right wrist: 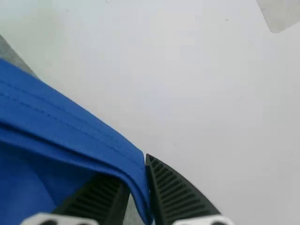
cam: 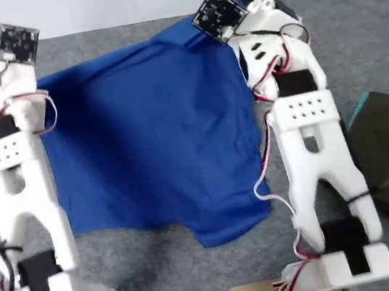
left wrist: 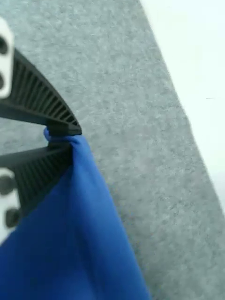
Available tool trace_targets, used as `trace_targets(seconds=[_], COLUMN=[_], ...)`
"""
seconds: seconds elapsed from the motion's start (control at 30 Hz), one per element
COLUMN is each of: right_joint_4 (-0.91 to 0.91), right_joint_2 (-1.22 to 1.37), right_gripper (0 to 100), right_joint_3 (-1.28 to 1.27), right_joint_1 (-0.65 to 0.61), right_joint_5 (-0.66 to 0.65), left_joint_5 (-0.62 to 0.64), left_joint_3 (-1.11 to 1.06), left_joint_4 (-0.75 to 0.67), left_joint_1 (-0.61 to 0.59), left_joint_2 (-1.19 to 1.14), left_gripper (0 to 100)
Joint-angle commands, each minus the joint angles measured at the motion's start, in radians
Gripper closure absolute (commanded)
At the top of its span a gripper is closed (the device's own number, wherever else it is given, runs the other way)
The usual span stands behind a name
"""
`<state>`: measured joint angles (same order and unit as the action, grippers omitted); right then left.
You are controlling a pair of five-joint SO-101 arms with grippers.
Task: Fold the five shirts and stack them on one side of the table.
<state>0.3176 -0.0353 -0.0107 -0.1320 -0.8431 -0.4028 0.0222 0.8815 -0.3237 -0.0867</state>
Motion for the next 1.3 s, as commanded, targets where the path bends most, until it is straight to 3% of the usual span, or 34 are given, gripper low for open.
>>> trace_targets(seconds=[0.0, 0.3, 0.67, 1.0, 1.27], right_joint_4=[-0.053, -0.053, -0.067, -0.206, -0.205], right_joint_2=[0.079, 0.318, 0.337, 0.400, 0.400], right_gripper=[98.7, 98.7, 98.7, 98.7, 98.7], right_joint_3=[0.199, 0.493, 0.503, 0.503, 0.505], right_joint_1=[-0.001, -0.001, -0.001, 0.002, 0.125], right_joint_5=[-0.017, -0.114, -0.124, -0.198, -0.199], left_joint_5=[-0.005, -0.005, -0.005, -0.003, -0.003], left_joint_3=[0.160, 0.306, 0.427, 0.631, 0.685], left_joint_4=[-0.023, -0.023, -0.025, -0.021, 0.026], left_joint_1=[0.011, 0.051, 0.044, 0.087, 0.140], left_joint_2=[-0.063, -0.206, -0.330, -0.456, -0.459], left_gripper=[100, 100, 100, 100, 100])
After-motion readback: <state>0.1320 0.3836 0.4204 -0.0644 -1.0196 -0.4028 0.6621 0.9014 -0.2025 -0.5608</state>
